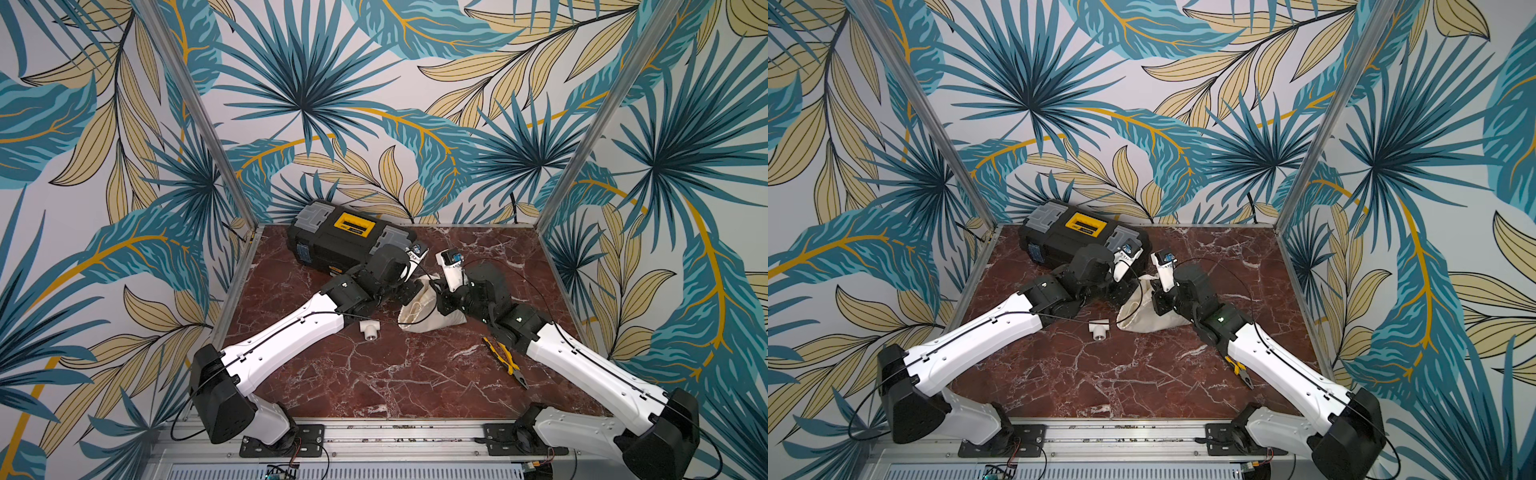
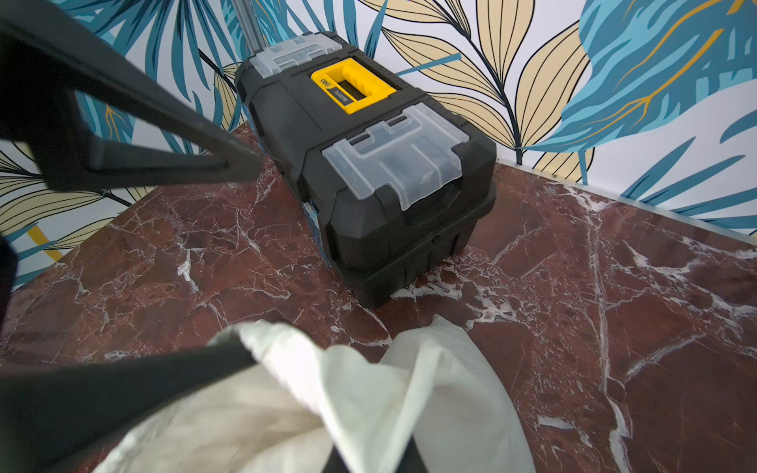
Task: Close the soil bag
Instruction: Adjust the soil bag at the center of the board.
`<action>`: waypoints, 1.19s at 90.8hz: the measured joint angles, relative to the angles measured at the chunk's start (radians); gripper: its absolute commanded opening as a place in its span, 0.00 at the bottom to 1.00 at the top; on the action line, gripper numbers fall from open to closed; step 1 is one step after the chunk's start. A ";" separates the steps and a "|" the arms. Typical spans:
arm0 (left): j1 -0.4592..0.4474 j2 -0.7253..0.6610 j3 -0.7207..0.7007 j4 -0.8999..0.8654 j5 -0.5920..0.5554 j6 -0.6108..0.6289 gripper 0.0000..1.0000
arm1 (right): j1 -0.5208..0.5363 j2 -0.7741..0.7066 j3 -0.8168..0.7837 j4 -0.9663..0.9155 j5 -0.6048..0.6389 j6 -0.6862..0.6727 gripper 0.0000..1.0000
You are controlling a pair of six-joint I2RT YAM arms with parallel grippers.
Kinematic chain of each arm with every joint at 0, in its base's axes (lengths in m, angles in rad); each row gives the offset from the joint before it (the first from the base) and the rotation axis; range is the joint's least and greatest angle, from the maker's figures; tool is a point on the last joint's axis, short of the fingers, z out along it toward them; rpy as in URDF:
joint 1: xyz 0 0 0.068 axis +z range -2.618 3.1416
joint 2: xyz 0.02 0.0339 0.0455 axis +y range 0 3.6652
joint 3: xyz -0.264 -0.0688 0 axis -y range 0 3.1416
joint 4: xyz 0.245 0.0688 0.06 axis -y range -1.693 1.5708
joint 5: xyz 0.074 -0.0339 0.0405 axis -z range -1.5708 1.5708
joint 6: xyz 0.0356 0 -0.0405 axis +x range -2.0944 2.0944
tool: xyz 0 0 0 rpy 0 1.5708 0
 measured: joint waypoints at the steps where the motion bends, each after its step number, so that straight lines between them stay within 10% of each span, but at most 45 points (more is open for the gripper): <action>1: 0.001 0.002 0.003 0.001 0.001 -0.008 0.47 | 0.000 0.000 0.000 0.000 0.000 0.000 0.00; 21: 0.004 0.031 0.029 -0.010 0.058 -0.011 0.07 | -0.029 0.000 0.000 0.000 0.000 0.003 0.09; 38: 0.008 0.031 0.035 -0.030 0.077 -0.042 0.01 | -0.041 0.002 0.003 -0.008 0.005 0.041 0.37; 66: 0.011 0.031 0.047 -0.042 0.111 -0.098 0.00 | -0.043 0.040 0.008 -0.037 -0.014 0.123 0.46; 76: 0.011 0.031 0.056 -0.051 0.115 -0.112 0.00 | -0.043 0.039 0.000 -0.031 -0.029 0.153 0.37; 89: 0.011 0.031 0.069 -0.050 0.122 -0.123 0.00 | -0.043 0.045 -0.010 -0.030 -0.041 0.172 0.01; 108: 0.011 0.028 0.067 -0.051 0.127 -0.146 0.00 | -0.043 0.043 -0.006 -0.030 -0.033 0.180 0.00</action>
